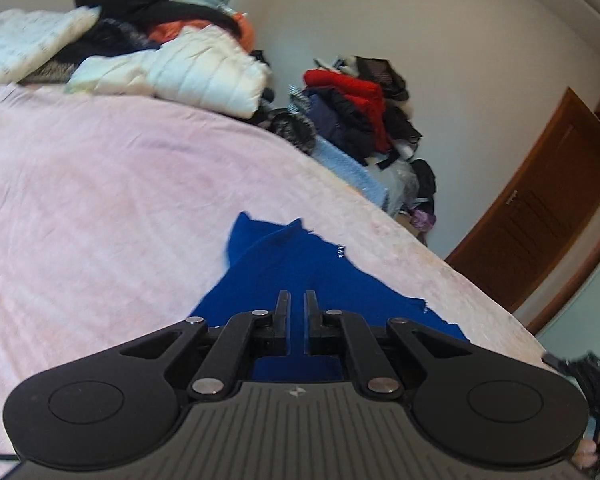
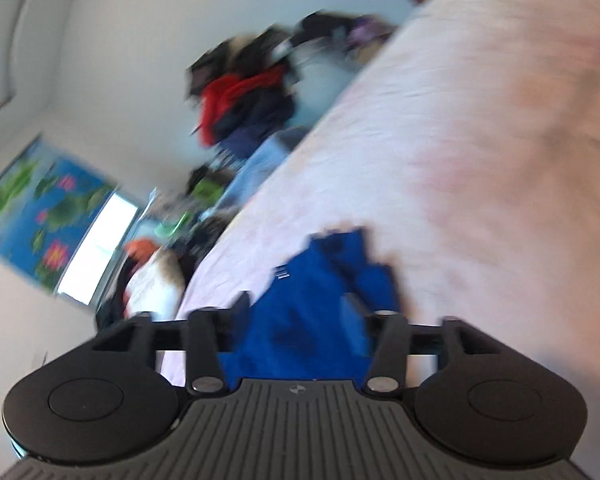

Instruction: Fold small clothes

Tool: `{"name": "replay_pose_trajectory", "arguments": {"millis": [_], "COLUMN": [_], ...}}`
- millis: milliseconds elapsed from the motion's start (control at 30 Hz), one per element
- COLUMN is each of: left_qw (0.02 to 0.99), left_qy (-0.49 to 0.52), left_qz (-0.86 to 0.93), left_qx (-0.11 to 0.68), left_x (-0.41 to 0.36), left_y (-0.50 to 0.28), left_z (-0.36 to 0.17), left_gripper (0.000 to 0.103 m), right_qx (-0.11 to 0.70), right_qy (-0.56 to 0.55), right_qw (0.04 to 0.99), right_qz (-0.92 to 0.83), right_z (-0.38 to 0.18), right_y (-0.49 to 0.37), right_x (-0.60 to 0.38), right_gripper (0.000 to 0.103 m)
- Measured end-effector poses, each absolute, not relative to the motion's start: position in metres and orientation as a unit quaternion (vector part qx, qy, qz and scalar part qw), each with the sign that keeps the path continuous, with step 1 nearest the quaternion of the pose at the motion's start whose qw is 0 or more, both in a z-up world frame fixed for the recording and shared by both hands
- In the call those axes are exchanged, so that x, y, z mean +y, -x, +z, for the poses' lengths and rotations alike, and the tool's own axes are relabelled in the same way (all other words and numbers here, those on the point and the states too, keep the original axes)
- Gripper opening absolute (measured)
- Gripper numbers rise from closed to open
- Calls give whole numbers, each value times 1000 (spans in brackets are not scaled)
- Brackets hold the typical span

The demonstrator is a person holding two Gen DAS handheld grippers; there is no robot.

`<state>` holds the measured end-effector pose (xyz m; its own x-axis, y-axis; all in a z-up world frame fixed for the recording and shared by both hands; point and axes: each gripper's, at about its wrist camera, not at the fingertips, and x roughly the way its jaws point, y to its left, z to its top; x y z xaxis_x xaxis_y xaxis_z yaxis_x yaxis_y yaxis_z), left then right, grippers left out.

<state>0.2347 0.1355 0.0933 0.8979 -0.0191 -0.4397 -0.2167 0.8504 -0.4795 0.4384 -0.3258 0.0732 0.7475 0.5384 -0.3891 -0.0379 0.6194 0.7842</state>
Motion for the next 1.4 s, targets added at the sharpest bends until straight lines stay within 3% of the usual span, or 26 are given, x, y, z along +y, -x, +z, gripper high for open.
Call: {"name": "replay_pose_trajectory", "arguments": {"millis": [67, 100, 133, 200, 367, 433, 633, 867, 1033, 1067, 1133, 1267, 1400], "left_qw": [945, 947, 949, 951, 936, 937, 942, 941, 933, 929, 929, 917, 871], "left_qy": [243, 231, 214, 178, 128, 104, 71, 182, 172, 179, 199, 267, 408], "left_qz": [36, 19, 1, 19, 28, 23, 4, 35, 30, 30, 35, 52, 89], "left_qx": [216, 220, 229, 253, 328, 333, 328, 281, 314, 321, 310, 291, 261], "left_x": [116, 109, 102, 91, 87, 85, 81, 115, 121, 123, 130, 145, 170], "left_y": [-249, -258, -269, -293, -321, -319, -315, -262, -262, -265, -266, -250, -216], "left_z": [98, 96, 92, 77, 35, 25, 23, 47, 38, 34, 29, 39, 35], "left_gripper": [14, 30, 57, 78, 78, 78, 84, 85, 85, 85, 85, 85, 85], "right_qx": [331, 343, 356, 380, 431, 419, 420, 360, 371, 385, 383, 383, 357], "right_qy": [-374, -357, -339, -306, -237, -217, -273, -214, -157, -159, -197, -238, -300], "right_qw": [846, 846, 849, 851, 854, 866, 852, 875, 880, 878, 874, 866, 841], "right_qz": [184, 195, 193, 193, 168, 165, 155, 241, 252, 234, 226, 215, 276], "right_z": [78, 79, 80, 76, 50, 38, 34, 73, 61, 54, 42, 51, 57], "right_y": [-471, -488, -504, -531, -568, -572, -579, -482, -453, -459, -467, -455, -407], "right_x": [-306, -294, -284, -266, -240, -244, -258, -239, -225, -227, -239, -248, -248], "right_gripper": [62, 61, 61, 61, 59, 46, 42, 60, 62, 65, 58, 58, 70]}}
